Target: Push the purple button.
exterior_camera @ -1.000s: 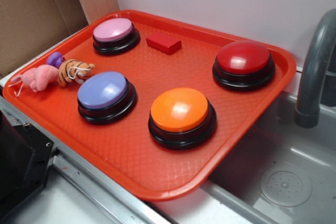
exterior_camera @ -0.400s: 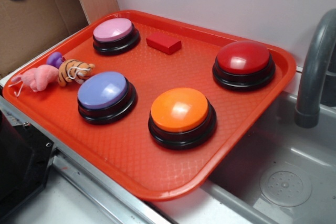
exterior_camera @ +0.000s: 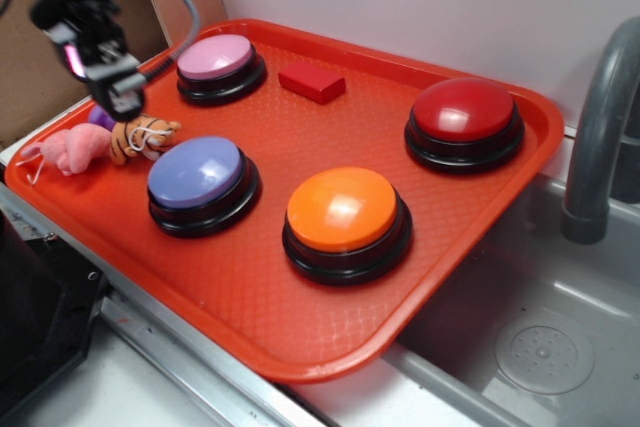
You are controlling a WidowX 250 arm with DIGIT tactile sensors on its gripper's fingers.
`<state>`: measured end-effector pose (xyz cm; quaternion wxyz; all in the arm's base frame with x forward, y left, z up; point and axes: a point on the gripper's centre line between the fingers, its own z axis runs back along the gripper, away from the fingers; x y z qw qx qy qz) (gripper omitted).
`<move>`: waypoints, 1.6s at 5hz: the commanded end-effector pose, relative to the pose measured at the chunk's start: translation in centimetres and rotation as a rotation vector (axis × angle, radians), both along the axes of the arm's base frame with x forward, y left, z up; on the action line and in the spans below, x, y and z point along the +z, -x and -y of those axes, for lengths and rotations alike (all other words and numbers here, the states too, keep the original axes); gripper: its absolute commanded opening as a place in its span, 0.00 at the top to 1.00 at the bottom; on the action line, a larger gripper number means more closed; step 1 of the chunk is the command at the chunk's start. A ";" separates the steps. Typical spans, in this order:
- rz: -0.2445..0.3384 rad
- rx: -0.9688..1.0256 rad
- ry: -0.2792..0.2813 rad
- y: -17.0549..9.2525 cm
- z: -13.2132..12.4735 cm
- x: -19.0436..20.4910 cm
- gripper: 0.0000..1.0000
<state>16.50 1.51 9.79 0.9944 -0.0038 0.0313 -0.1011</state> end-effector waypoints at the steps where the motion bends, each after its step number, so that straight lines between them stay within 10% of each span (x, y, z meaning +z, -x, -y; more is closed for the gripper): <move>1: 0.205 -0.057 -0.045 -2.0 1.3 -2.1 0.00; 8: 0.150 -0.007 -0.051 -3.1 2.1 -4.7 0.00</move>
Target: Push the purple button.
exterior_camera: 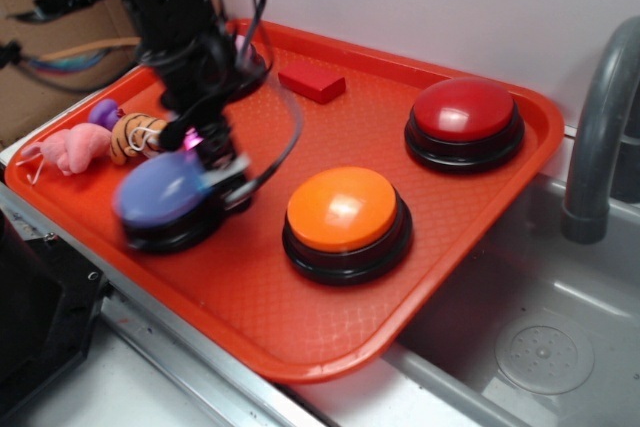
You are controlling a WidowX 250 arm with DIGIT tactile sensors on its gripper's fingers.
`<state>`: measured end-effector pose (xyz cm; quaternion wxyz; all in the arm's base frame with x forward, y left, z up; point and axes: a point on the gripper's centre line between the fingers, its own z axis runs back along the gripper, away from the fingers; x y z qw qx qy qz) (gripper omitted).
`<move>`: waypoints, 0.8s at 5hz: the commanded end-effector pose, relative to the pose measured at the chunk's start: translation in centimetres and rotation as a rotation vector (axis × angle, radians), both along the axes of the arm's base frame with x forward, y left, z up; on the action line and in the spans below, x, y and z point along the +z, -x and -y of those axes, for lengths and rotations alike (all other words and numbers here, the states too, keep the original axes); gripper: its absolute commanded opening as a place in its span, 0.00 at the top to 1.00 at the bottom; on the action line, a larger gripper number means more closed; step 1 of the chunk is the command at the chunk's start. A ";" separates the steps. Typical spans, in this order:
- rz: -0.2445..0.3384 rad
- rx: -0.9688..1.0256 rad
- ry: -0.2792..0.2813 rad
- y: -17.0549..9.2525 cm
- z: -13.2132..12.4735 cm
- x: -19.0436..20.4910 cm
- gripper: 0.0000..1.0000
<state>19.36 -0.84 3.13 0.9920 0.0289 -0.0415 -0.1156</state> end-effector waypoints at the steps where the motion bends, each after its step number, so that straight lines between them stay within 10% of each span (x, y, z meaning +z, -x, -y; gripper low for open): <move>1: 0.002 0.070 0.008 0.7 -0.7 4.0 0.00; 4: -0.008 0.205 -0.002 3.5 -2.0 7.4 0.00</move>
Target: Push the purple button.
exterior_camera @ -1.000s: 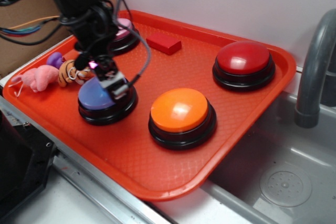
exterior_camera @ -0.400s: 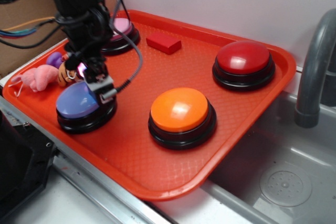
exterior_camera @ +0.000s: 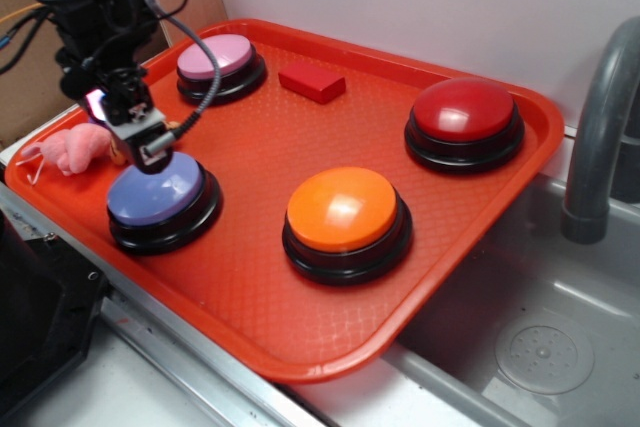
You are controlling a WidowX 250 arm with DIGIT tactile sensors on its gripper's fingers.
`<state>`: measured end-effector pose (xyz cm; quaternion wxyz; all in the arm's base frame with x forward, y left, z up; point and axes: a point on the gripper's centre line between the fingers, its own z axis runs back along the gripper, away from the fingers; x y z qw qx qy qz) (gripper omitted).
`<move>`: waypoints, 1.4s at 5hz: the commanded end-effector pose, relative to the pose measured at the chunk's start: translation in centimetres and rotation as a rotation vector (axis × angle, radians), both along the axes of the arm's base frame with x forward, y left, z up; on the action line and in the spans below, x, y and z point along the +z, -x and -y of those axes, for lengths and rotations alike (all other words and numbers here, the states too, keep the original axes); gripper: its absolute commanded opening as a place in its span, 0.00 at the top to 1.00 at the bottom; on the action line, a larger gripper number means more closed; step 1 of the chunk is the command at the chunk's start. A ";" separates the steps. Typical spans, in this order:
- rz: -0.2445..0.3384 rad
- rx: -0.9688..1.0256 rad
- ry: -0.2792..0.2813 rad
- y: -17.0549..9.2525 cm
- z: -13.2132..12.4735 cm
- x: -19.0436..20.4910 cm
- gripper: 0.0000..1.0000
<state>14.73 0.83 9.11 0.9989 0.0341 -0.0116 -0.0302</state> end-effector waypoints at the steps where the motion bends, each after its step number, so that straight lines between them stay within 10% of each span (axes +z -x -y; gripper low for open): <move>1: 0.044 0.052 0.005 -0.9 -0.5 1.6 0.00; 5: 0.055 0.070 0.001 -1.0 -1.0 1.8 0.00; 7: 0.138 0.138 0.021 -1.3 -0.3 9.2 0.00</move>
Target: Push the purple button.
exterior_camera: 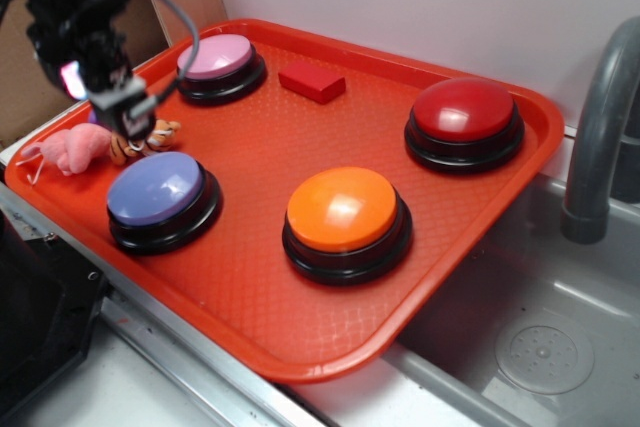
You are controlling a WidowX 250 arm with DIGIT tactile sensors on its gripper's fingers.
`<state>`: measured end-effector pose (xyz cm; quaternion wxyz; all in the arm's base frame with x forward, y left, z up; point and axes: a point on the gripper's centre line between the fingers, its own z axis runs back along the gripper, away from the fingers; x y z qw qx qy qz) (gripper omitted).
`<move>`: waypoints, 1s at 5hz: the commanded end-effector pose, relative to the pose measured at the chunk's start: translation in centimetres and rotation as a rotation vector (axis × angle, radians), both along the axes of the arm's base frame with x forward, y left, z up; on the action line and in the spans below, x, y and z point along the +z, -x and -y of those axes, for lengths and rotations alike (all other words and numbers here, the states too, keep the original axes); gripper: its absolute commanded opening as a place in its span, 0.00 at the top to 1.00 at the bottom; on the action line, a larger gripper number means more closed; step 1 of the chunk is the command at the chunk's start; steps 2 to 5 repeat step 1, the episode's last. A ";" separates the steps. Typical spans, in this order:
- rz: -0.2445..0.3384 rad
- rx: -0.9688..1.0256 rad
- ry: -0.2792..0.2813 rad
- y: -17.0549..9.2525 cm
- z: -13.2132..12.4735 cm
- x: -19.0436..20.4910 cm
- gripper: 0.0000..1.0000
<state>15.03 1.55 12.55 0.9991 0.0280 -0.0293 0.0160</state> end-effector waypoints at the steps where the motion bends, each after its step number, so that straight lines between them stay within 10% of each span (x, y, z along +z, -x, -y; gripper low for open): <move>1: 0.113 0.069 0.007 -0.6 0.1 7.6 0.00; 5: 0.113 0.069 0.007 -0.6 0.1 7.6 0.00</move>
